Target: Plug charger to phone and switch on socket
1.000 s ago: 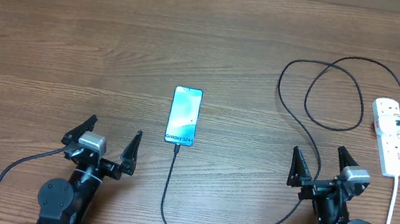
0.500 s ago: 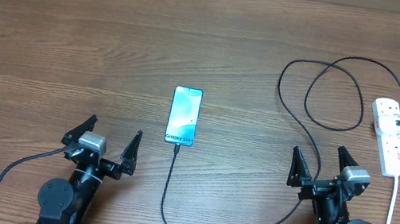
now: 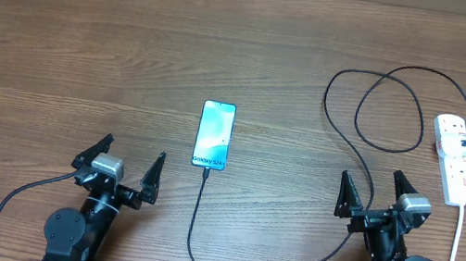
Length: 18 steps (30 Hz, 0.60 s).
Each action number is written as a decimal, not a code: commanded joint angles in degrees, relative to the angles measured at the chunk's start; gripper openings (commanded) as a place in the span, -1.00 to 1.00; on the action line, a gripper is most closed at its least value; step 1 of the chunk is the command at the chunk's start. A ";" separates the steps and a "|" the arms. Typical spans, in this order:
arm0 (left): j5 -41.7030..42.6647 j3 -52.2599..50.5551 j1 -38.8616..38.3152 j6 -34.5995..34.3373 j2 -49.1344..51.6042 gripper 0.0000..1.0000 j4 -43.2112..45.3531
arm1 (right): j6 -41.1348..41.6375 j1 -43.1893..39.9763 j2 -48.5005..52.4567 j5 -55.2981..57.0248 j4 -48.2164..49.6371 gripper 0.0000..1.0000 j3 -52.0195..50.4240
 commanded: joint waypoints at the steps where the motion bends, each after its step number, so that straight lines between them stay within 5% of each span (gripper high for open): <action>1: -0.55 -0.20 -0.07 1.05 -0.68 0.99 0.00 | -0.24 0.33 -0.61 0.13 0.35 1.00 -0.59; 18: -0.52 -0.20 -0.07 1.05 -0.68 0.98 0.00 | -0.22 0.33 -0.61 0.13 0.35 1.00 -0.59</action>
